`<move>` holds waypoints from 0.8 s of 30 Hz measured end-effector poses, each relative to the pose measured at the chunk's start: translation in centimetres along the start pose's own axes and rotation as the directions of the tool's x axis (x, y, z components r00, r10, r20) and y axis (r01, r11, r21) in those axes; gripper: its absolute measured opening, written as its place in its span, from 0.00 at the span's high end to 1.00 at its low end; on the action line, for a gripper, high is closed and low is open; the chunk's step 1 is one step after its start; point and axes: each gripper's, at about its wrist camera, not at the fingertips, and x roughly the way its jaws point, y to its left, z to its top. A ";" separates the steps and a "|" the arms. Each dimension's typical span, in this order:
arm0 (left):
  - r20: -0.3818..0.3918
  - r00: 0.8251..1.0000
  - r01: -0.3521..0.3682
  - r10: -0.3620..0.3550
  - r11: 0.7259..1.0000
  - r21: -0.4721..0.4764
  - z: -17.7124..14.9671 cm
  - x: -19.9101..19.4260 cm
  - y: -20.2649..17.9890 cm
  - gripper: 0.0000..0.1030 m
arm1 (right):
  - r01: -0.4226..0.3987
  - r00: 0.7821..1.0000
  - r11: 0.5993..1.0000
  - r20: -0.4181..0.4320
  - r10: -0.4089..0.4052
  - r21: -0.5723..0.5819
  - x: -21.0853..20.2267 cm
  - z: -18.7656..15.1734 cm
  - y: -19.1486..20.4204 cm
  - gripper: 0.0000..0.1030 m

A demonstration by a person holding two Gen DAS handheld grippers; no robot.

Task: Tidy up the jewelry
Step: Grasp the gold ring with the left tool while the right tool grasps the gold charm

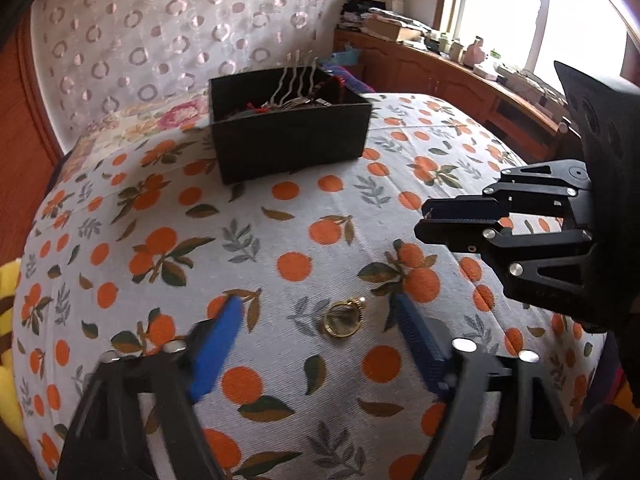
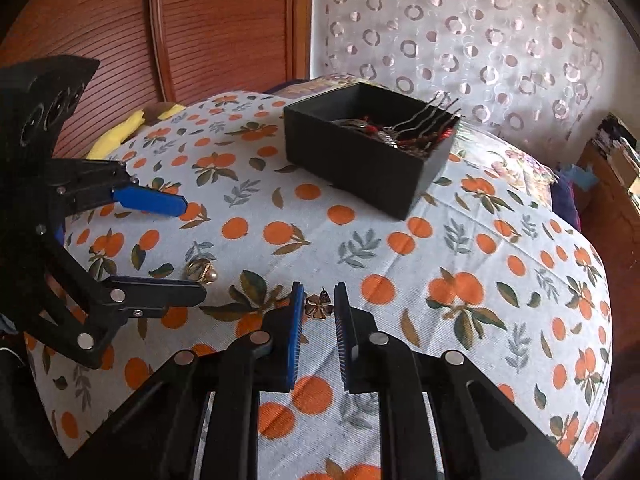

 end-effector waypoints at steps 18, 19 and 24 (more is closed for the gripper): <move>0.004 1.000 0.015 -0.015 1.000 0.014 0.4 -0.2 0.2 0.90 | -0.011 1.000 1.000 0.010 0.011 -0.001 0.4 0.5 0.1 0.83; 0.006 1.000 0.009 -0.009 1.000 0.013 0.5 -0.2 0.4 0.92 | -0.012 1.000 1.000 0.012 0.012 0.000 0.5 0.6 0.1 0.83; 0.015 1.000 -0.015 0.015 1.000 -0.003 1.0 -0.5 1.3 0.96 | -0.017 1.000 1.000 0.015 0.017 0.002 0.5 0.6 0.1 0.83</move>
